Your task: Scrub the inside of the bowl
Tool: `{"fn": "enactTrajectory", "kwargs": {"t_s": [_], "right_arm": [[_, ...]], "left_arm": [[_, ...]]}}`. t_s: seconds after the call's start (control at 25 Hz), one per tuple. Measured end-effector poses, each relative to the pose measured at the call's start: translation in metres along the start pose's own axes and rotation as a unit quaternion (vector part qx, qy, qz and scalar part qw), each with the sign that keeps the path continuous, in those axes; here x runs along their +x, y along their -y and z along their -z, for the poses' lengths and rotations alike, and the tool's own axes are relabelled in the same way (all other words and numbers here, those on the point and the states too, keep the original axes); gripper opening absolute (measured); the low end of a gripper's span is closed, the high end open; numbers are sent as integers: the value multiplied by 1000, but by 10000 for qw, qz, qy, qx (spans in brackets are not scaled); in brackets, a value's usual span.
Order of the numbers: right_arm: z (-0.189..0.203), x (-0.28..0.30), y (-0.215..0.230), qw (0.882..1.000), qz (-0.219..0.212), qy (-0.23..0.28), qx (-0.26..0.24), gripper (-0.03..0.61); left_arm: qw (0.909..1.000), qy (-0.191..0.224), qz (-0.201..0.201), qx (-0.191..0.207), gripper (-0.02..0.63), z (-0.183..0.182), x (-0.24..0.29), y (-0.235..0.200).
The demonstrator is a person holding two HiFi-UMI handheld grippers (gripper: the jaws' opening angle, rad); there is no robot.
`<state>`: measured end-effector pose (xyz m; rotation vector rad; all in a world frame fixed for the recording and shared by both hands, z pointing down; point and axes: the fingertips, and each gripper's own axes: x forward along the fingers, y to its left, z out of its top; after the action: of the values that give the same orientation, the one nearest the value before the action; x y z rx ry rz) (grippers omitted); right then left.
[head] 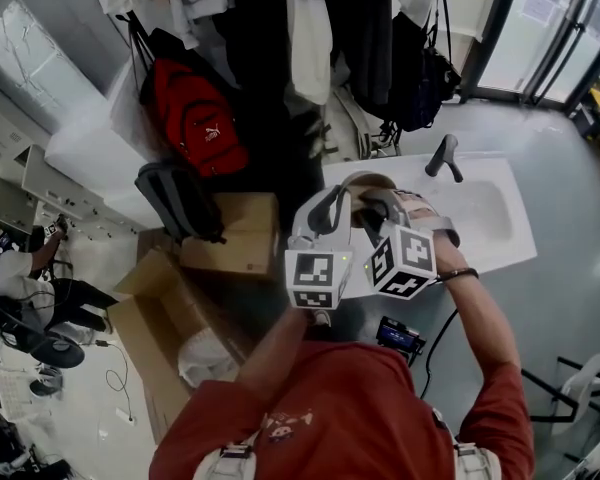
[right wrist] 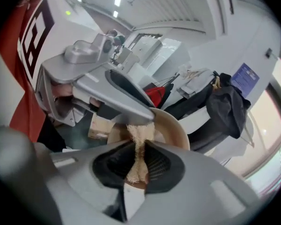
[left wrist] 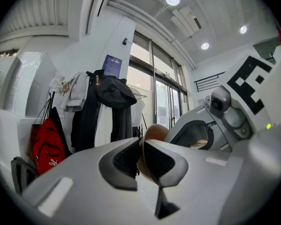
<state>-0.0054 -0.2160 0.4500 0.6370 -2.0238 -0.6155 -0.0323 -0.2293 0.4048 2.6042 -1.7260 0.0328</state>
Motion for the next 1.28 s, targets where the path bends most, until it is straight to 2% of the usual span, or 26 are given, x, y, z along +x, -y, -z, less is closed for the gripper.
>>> {"fn": "enactTrajectory", "kwargs": {"t_s": [0.16, 0.36, 0.64, 0.84, 1.04, 1.28], "right_arm": [[-4, 0, 8, 9965, 38, 159, 815, 52], [-1, -1, 14, 9863, 38, 350, 1611, 52], [-1, 1, 20, 9529, -24, 693, 2954, 52], [-1, -2, 22, 9323, -49, 861, 3513, 52], [4, -3, 26, 8927, 19, 1094, 4371, 52], [9, -6, 30, 8320, -85, 1337, 5384, 52]], "left_arm": [[10000, 48, -9, 19, 35, -4, 1, -3], [10000, 52, -18, 35, 37, -4, 3, 0], [9999, 71, -60, 52, 38, -4, 2, -2], [9999, 61, -84, 89, 38, -4, -2, -3], [9998, 114, -111, 125, 38, -5, -4, -2], [9997, 146, -143, 124, 38, -8, -4, -1]]}}
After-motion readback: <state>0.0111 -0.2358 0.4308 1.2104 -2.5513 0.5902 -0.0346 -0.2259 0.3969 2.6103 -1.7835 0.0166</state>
